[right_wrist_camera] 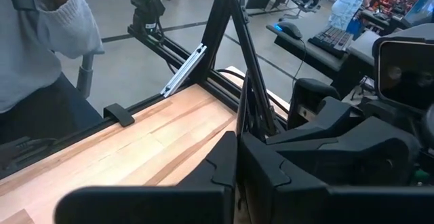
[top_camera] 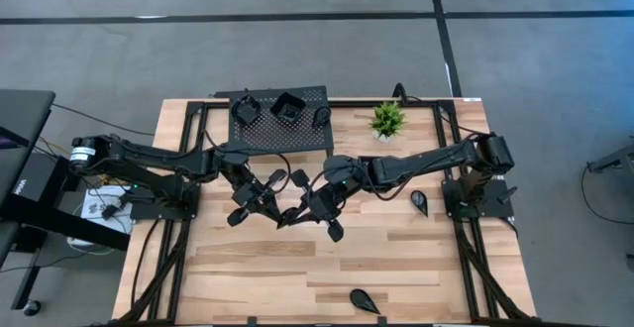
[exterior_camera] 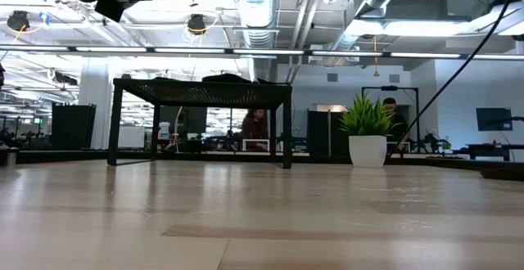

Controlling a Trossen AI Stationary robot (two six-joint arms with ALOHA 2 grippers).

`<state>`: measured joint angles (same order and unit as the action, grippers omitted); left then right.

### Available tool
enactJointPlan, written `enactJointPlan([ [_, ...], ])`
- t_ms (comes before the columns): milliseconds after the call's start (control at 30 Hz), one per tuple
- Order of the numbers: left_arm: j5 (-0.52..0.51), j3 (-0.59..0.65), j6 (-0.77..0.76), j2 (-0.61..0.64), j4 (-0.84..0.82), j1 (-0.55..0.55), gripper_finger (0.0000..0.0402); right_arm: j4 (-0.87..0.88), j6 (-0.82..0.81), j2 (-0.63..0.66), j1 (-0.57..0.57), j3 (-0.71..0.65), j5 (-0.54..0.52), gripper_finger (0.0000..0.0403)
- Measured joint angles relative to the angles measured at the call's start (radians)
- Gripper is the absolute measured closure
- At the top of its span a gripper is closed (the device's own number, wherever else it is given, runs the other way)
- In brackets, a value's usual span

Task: Pick & Place Mini shaped plates
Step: Stack the black drop shaped plate on the top of the black drop shaped plates on the shelf

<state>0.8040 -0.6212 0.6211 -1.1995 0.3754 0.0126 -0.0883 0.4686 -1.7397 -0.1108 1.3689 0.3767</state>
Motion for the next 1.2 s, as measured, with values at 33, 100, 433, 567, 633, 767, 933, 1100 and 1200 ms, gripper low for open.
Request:
enactJointPlan([
  [33, 0.0, 0.0, 0.0, 0.0, 0.0, 0.0, 0.0391, 0.0, 0.0, 0.0, 0.0, 0.0, 0.0, 0.0395],
  [100, -0.001, 0.0, 0.0, 0.0, 0.003, 0.0, 0.0387, 0.0, 0.0, 0.0, 0.0, 0.0, 0.0, 0.0397],
  [433, -0.061, 0.0, -0.027, 0.0, 0.024, 0.0, 0.0305, 0.0, 0.001, 0.0, 0.003, 0.0, -0.022, 0.0401],
  [567, -0.118, 0.0, -0.057, 0.0, 0.021, -0.001, 0.0272, 0.049, 0.001, 0.0, 0.002, 0.0, -0.032, 0.0402],
  [633, -0.142, 0.0, -0.062, 0.0, 0.015, -0.001, 0.026, 0.08, -0.008, 0.0, -0.005, 0.0, -0.065, 0.0402],
  [767, -0.161, 0.0, -0.061, 0.002, 0.011, -0.001, 0.0246, 0.115, -0.023, 0.005, -0.032, 0.003, -0.161, 0.0403],
  [933, -0.191, 0.0, -0.058, 0.036, 0.024, -0.001, 0.0237, 0.171, -0.015, 0.053, -0.077, 0.002, -0.282, 0.0399],
  [1100, -0.25, 0.0, -0.058, 0.096, 0.025, 0.0, 0.0235, 0.329, -0.015, 0.149, -0.114, 0.002, -0.44, 0.0396],
  [1200, -0.263, -0.001, -0.058, 0.133, 0.023, 0.0, 0.0235, 0.427, -0.015, 0.199, -0.108, 0.002, -0.586, 0.0399],
])
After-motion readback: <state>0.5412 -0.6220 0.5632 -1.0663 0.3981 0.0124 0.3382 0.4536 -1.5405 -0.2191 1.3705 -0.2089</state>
